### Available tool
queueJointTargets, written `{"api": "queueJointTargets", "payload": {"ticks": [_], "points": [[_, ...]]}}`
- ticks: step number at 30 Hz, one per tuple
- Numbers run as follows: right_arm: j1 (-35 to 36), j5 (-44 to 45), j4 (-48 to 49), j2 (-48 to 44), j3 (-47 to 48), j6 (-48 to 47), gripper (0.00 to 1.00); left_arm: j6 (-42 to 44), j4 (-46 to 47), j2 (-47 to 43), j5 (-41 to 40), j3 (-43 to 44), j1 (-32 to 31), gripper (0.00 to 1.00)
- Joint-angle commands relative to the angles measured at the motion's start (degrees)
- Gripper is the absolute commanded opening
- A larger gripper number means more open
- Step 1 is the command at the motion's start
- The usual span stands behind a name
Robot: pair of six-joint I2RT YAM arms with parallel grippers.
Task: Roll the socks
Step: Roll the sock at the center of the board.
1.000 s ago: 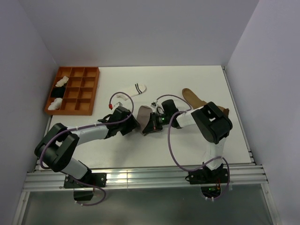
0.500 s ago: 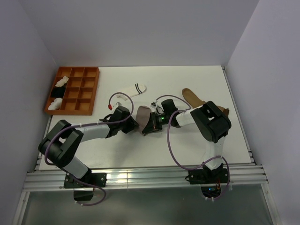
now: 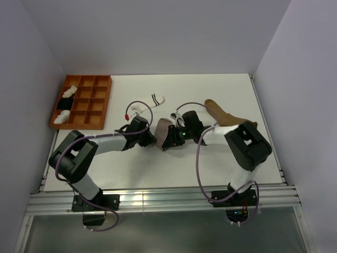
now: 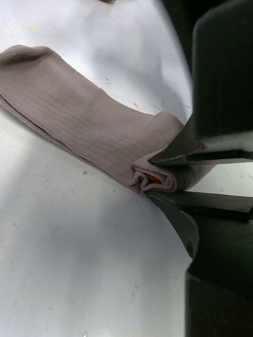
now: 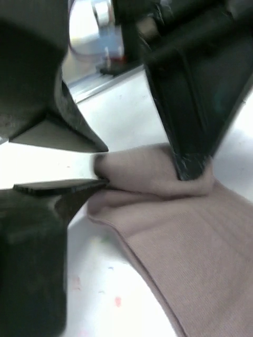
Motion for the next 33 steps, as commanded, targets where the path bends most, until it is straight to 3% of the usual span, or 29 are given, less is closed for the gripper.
{"api": "queueJointTargets", "payload": {"ticks": [1,5,8,9,15,33], "points": [[5.05,10.83,-4.30,-10.43,-1.55,-10.31,0.36,5.15,-9.04,2.40,-2.64,1.24,0.52,0.00],[13.74,34.00,-6.50,-17.65,-3.48,-19.97,0.45,9.80,-11.93,2.84,-2.03,4.40,0.52,0.00],[18.68,43.87,-5.89,-19.15,-4.36,-23.59,0.53,12.53,-13.69,3.28,-1.06,6.25,0.61,0.00],[19.66,45.39,-5.71,-18.98,-4.36,-24.47,0.58,13.15,-13.96,3.45,-0.62,6.61,0.61,0.00],[27.13,56.28,-3.17,-16.43,-3.75,-29.32,0.59,17.28,-16.51,5.30,1.22,9.86,0.61,0.00],[32.67,62.28,-0.44,-7.73,-0.15,-36.35,0.56,19.48,-18.01,6.62,3.41,11.44,0.61,0.00]]}}
